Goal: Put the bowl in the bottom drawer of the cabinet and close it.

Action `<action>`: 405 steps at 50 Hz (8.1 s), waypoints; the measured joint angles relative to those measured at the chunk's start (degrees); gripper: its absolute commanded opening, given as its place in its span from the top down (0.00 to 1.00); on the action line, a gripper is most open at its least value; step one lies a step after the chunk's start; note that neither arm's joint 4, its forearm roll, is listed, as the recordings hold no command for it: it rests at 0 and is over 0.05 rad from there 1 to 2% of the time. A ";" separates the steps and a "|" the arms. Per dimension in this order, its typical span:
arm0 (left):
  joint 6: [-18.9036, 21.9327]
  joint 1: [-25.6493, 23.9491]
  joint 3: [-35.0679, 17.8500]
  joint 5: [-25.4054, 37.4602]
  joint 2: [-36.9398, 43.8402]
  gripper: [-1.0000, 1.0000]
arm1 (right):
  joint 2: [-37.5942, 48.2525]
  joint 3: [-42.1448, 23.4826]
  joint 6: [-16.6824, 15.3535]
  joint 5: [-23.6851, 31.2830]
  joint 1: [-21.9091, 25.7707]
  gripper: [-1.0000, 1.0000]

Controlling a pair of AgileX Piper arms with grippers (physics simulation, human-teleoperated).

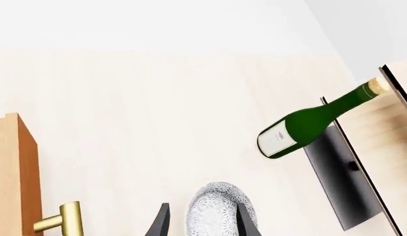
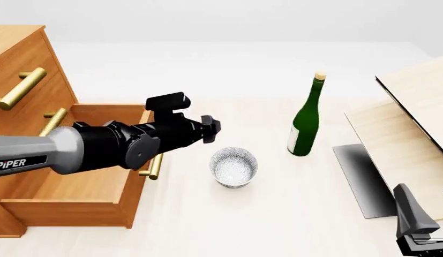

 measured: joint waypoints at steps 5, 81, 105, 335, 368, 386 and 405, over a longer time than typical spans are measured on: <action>-0.56 -0.25 0.12 -0.59 0.72 0.00 | 0.00 0.00 0.00 0.00 0.00 0.00; -10.17 -2.51 3.82 -11.16 11.48 0.00 | 0.00 0.00 0.00 0.00 0.00 0.00; -12.16 -3.44 3.63 -13.46 14.85 0.00 | 0.00 0.00 0.00 0.00 0.00 0.00; 11.70 8.63 12.32 8.96 -26.73 1.00 | 0.00 0.00 0.00 0.00 0.00 0.00; 16.06 19.30 18.65 12.73 -38.04 1.00 | 0.00 0.00 0.00 0.00 0.00 0.00; 18.73 24.16 20.46 12.00 -38.86 1.00 | 0.00 0.00 0.00 0.00 0.00 0.00; 20.38 28.09 22.14 9.63 -37.19 1.00 | 0.00 0.00 0.00 0.00 0.00 0.00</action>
